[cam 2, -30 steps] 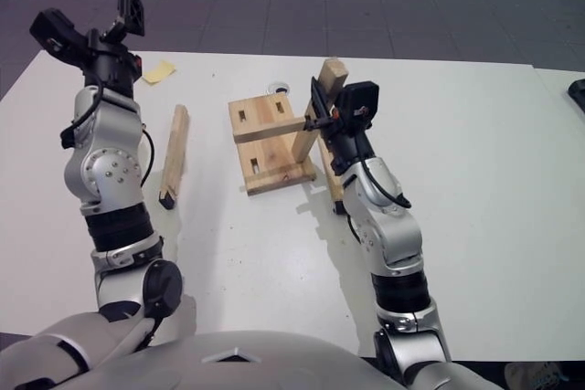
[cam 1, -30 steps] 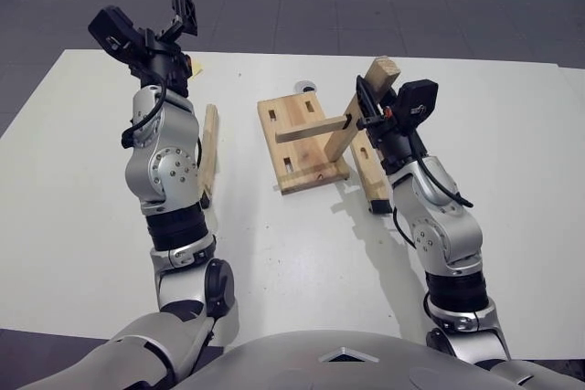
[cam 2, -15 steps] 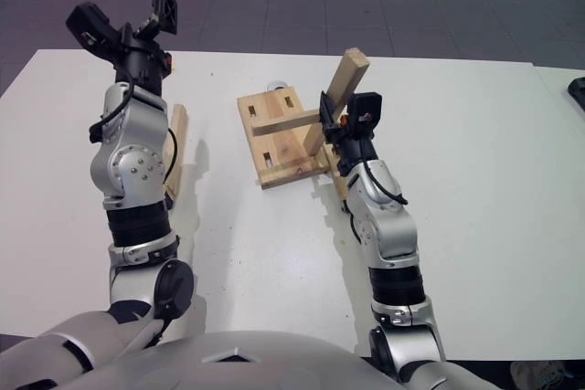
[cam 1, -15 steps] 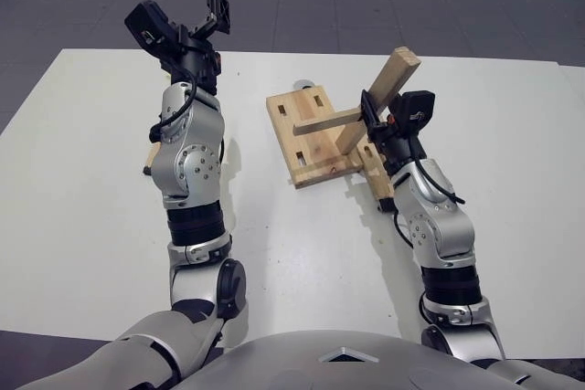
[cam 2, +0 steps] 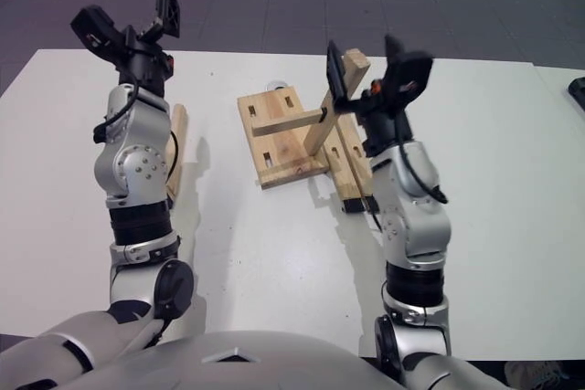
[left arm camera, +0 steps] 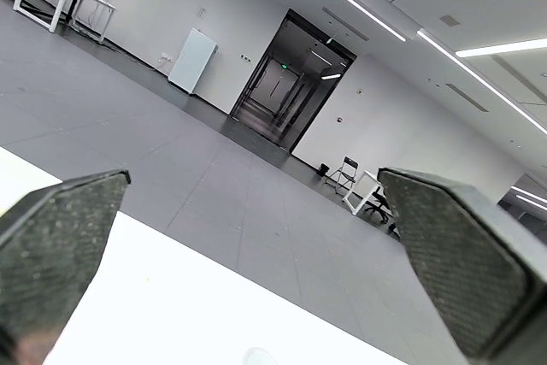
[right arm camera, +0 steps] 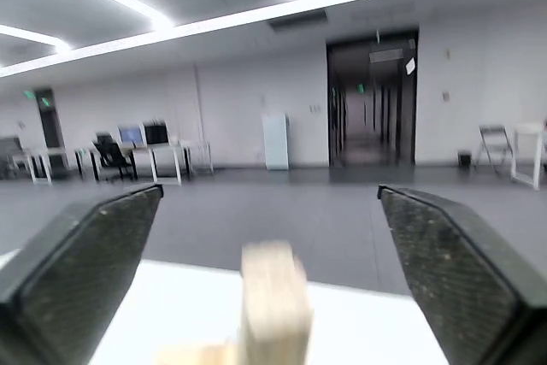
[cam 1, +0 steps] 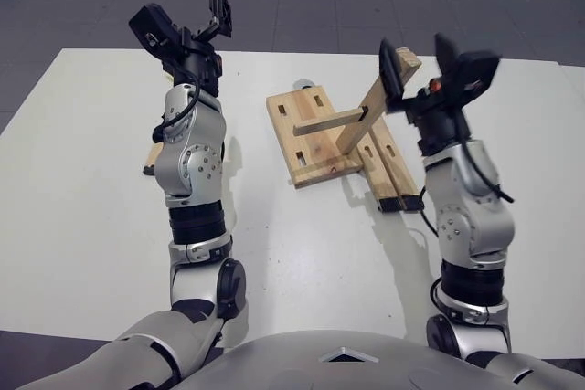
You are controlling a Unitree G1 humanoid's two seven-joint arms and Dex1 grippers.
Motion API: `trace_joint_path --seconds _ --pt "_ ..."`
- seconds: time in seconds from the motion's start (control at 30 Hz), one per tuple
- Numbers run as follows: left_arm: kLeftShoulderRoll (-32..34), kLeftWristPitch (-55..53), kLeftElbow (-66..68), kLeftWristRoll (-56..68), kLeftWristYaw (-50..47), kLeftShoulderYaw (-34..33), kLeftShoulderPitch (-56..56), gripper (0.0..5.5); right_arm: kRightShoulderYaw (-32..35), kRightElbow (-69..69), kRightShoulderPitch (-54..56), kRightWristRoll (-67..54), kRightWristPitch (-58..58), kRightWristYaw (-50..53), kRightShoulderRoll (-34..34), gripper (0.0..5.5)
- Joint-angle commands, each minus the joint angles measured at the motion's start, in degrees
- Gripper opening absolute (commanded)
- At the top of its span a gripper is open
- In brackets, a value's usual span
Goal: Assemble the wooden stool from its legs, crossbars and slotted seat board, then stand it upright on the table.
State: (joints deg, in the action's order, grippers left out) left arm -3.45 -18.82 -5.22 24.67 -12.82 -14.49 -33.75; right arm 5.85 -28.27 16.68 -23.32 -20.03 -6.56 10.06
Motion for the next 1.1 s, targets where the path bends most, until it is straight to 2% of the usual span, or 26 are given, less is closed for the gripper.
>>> trace_joint_path --seconds 0.03,0.1,0.17,0.4,0.7,1.1 --pt "1.4 1.4 0.8 -2.1 -0.1 -0.5 -0.1 5.4 8.0 0.1 1.7 -2.5 -3.1 2.2 3.3 5.38" --pt "1.8 1.9 0.8 -2.7 -0.2 -0.7 0.1 5.4 8.9 3.3 -0.7 0.4 -5.8 3.3 5.6 5.38" --pt "2.2 2.7 0.5 -3.9 0.0 -0.4 0.7 5.4 6.4 5.9 -5.7 3.5 -7.7 1.1 8.5 5.38" --pt "3.4 4.7 -0.3 -10.6 3.3 5.7 2.3 5.4 0.6 13.9 -15.8 9.9 -10.9 -4.0 12.3 5.38" --pt "1.8 4.0 -1.1 -11.2 3.2 6.4 4.3 5.4 -3.0 15.4 -18.0 12.5 -15.5 -6.9 13.2 5.38" --pt "1.5 2.4 -2.7 -11.3 2.9 6.0 5.3 5.4 -1.4 17.2 -18.5 13.6 -19.8 -7.5 14.3 5.38"
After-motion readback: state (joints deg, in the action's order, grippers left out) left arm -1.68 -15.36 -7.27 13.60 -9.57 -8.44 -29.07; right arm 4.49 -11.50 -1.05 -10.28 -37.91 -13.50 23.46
